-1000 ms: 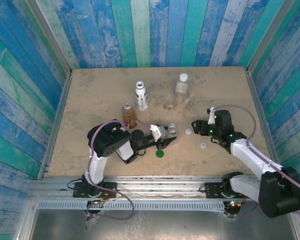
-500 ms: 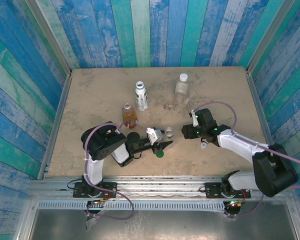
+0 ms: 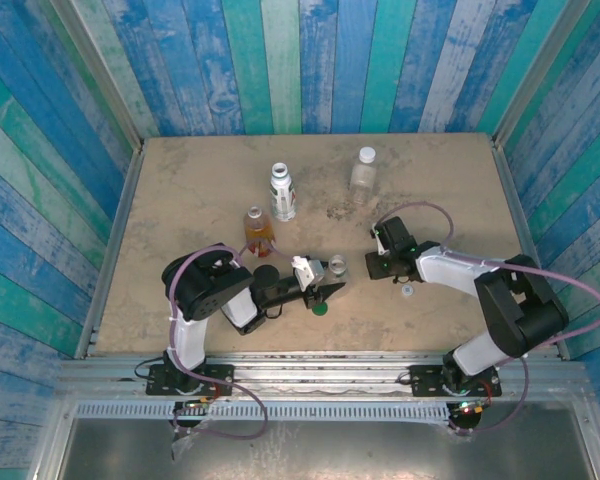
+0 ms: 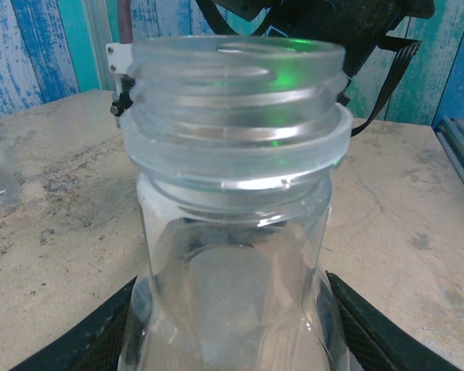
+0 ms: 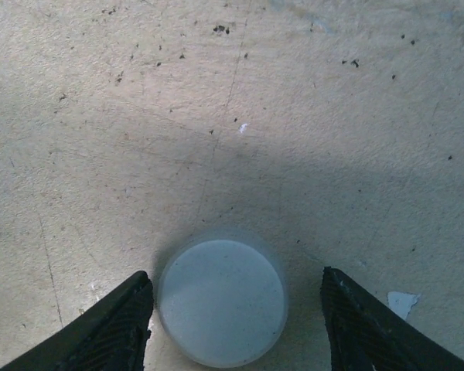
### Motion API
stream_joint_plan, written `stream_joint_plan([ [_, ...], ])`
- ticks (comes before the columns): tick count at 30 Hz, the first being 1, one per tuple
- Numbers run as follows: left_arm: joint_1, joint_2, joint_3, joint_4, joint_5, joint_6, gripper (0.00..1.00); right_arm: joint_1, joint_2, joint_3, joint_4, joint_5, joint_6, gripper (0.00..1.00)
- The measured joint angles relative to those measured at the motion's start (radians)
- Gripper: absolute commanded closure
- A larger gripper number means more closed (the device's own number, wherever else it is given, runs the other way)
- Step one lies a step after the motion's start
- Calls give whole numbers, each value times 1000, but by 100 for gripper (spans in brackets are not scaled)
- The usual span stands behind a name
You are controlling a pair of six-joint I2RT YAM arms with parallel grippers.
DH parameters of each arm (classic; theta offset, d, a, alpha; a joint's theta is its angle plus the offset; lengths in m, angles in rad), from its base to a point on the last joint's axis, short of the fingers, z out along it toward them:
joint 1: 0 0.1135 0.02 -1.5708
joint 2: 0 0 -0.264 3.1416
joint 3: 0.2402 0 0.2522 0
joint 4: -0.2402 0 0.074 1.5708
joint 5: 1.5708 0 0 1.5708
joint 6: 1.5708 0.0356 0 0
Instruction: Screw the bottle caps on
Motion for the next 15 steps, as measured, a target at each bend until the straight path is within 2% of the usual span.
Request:
stream_joint_plan([
  [5, 0, 0, 0, 0, 2, 2, 47, 0, 0, 0, 0, 0, 0, 55],
  [15, 0, 0, 0, -1, 7, 17, 46, 5, -10, 0, -8, 0, 1, 59],
])
